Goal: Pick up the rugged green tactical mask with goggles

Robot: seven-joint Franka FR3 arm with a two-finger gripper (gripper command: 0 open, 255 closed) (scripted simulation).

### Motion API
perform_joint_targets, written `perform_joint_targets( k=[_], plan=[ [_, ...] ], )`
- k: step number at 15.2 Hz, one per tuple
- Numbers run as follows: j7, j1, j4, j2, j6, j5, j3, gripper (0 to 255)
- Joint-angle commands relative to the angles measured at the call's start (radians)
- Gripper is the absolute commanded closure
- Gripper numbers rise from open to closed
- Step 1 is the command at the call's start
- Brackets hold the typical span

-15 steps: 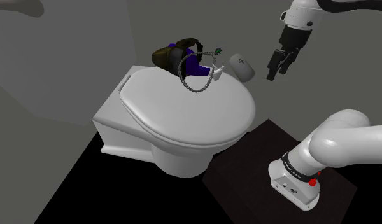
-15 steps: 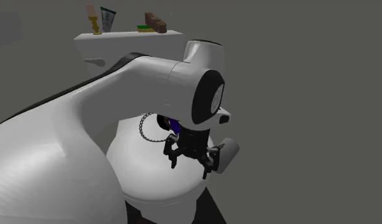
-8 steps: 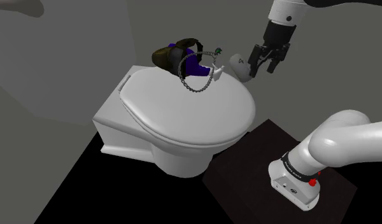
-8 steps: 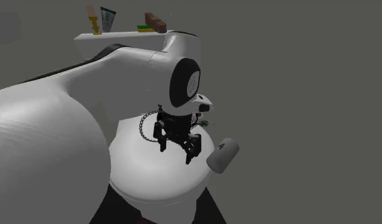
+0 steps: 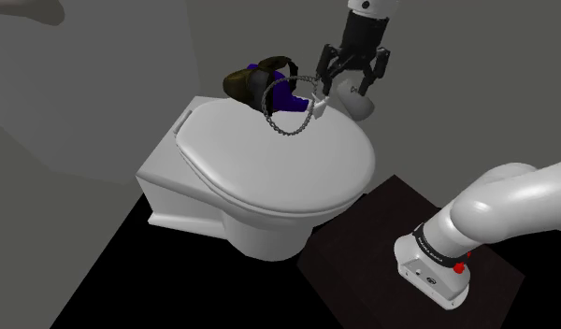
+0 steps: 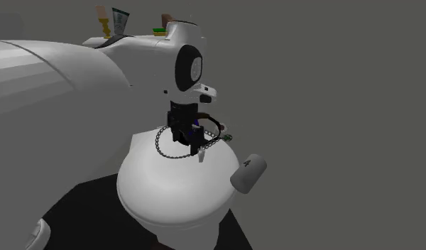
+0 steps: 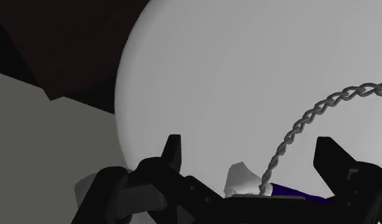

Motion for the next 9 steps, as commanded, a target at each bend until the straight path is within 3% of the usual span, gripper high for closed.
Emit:
perform_joint_targets(
  k=[1,9],
  plan=[
    [0.108,-0.02,0.067,0.069,0.016,-0.004,0.043,0],
    [0.533,-0.071,0.407,0.388,0.023,-0.123,0.184,0]
  ],
)
